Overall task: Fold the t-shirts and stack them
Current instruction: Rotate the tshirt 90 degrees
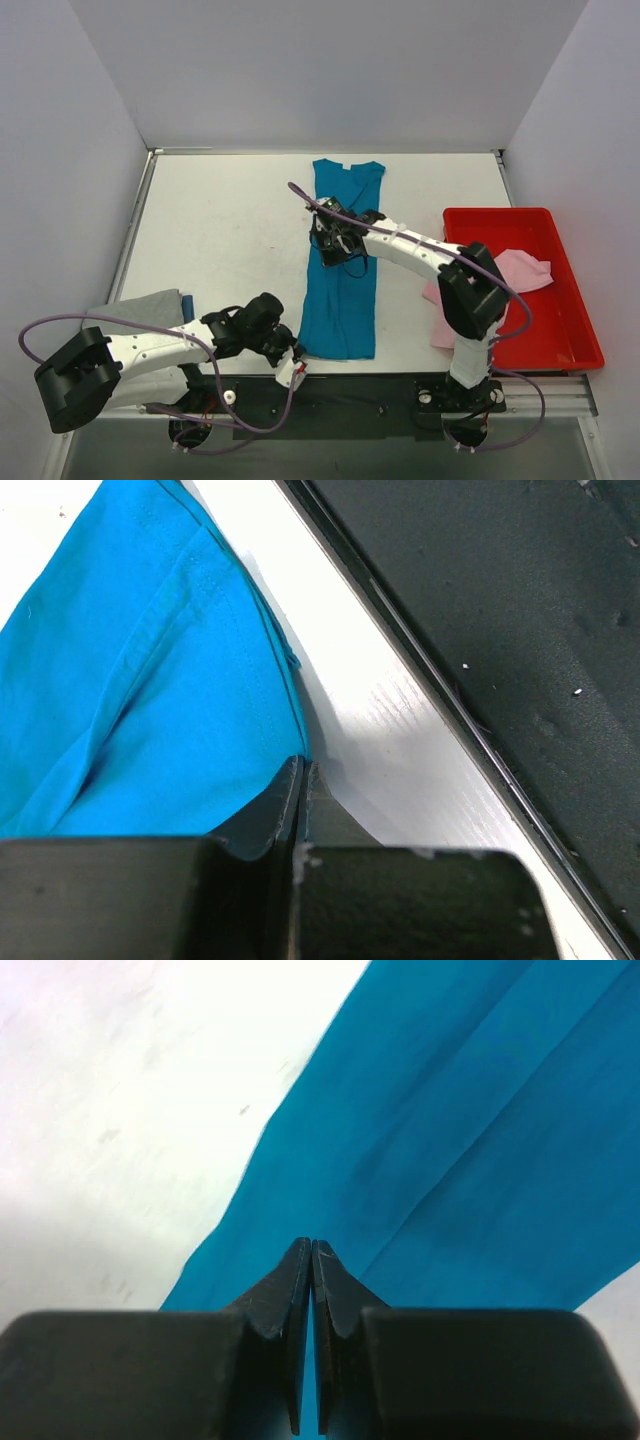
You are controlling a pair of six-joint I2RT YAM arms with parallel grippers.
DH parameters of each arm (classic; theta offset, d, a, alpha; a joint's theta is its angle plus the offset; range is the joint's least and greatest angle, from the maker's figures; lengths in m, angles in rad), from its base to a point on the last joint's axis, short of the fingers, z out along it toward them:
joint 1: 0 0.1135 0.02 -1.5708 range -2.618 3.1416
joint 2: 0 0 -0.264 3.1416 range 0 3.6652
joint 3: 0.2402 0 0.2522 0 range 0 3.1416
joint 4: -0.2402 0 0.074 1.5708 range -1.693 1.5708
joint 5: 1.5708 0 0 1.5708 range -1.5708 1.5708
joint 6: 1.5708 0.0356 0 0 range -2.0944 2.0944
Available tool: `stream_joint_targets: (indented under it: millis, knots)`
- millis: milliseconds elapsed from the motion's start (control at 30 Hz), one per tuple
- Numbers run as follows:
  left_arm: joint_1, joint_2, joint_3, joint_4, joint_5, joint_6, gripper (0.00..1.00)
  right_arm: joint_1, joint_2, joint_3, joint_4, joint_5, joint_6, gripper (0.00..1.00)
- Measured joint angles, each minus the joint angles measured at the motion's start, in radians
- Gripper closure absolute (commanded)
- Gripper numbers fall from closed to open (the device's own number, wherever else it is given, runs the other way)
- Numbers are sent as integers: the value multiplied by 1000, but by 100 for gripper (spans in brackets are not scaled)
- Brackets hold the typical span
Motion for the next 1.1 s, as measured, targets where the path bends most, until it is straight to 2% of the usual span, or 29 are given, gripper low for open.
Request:
stream_joint_targets:
  millis: [167, 333, 600, 833, 1100]
  knots:
    - [-1, 0, -4, 3, 0, 1, 100, -49, 216, 184, -34, 89, -39, 100]
    - [-1, 0, -5, 3, 0, 2, 100, -79, 339, 319, -74, 136, -84, 100]
    - [-1, 0, -5, 6, 0, 2, 100, -84, 370, 345, -120, 145, -134, 100]
    - [-1, 0, -5, 9, 0, 2, 100, -84, 378, 433, -117, 90, -171, 100]
    - [-1, 0, -8, 13, 0, 2, 100, -84, 463, 465, -130, 69, -172, 100]
